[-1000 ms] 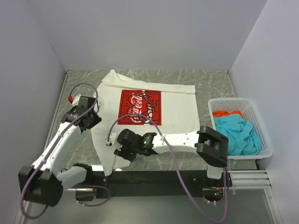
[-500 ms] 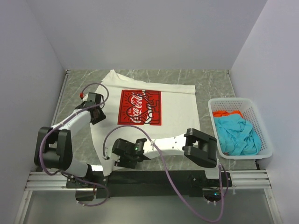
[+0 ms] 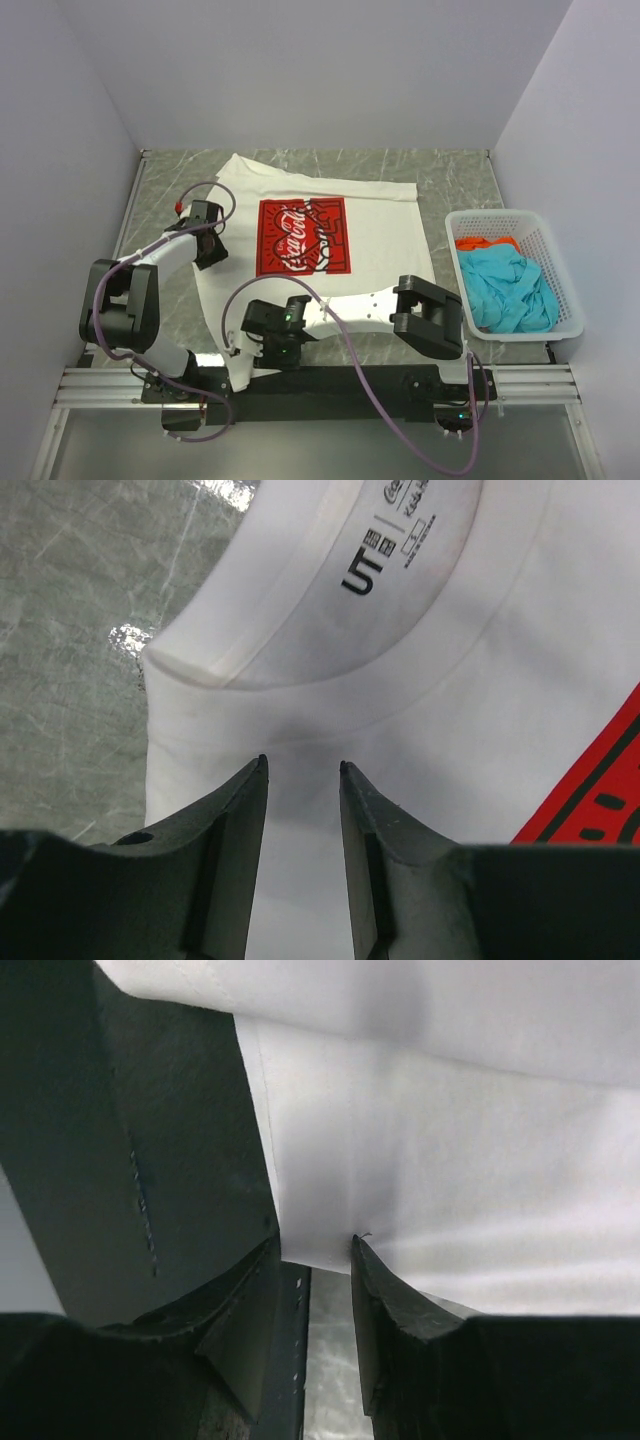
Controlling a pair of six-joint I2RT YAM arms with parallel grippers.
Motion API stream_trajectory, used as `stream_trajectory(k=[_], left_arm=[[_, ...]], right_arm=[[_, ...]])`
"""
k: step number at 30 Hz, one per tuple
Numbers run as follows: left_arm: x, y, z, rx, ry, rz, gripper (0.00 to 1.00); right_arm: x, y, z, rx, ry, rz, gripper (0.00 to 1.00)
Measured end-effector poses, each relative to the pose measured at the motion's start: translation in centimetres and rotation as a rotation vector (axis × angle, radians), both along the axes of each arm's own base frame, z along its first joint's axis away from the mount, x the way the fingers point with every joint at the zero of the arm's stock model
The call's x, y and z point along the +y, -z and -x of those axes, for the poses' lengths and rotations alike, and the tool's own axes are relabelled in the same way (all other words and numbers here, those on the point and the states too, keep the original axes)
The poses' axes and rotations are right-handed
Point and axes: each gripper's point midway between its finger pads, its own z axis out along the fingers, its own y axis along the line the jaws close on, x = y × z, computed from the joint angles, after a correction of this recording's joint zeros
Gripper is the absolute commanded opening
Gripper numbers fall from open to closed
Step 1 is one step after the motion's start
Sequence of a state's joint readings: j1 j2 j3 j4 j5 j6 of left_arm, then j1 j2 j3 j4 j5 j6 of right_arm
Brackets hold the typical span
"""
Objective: Fold and stack the t-shirts
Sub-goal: Flatten the tshirt out, then fold the tshirt
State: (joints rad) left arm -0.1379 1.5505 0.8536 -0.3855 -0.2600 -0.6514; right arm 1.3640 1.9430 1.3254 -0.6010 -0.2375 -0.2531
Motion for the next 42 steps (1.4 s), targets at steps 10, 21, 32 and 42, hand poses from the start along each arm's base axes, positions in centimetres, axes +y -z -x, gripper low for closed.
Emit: stream_trajectory(k=[10, 21, 32, 42], left_arm=[[0.5, 0.9, -0.6, 0.03, -0.006, -0.011, 0.27], [0.4, 0.9, -3.3, 0.016, 0.006, -0.023, 0.37], [0.5, -5.6, -3.5, -0.138, -0.001, -0.025, 0.65], [-3.8, -2.2, -0.5, -0.051, 0.042, 0.066, 0.61]], right_arm=[[-1.1, 0.0, -0.1, 0.03, 0.011, 0.037, 0.41], [-1.6, -0.2, -1.1, 0.055, 0.05, 0.036, 0.4], [-4.1, -9.1, -13.2, -0.063, 0.53, -0.247, 0.56], [-13.2, -7.0, -23.6, -0.12, 1.122, -0.228, 0.57]])
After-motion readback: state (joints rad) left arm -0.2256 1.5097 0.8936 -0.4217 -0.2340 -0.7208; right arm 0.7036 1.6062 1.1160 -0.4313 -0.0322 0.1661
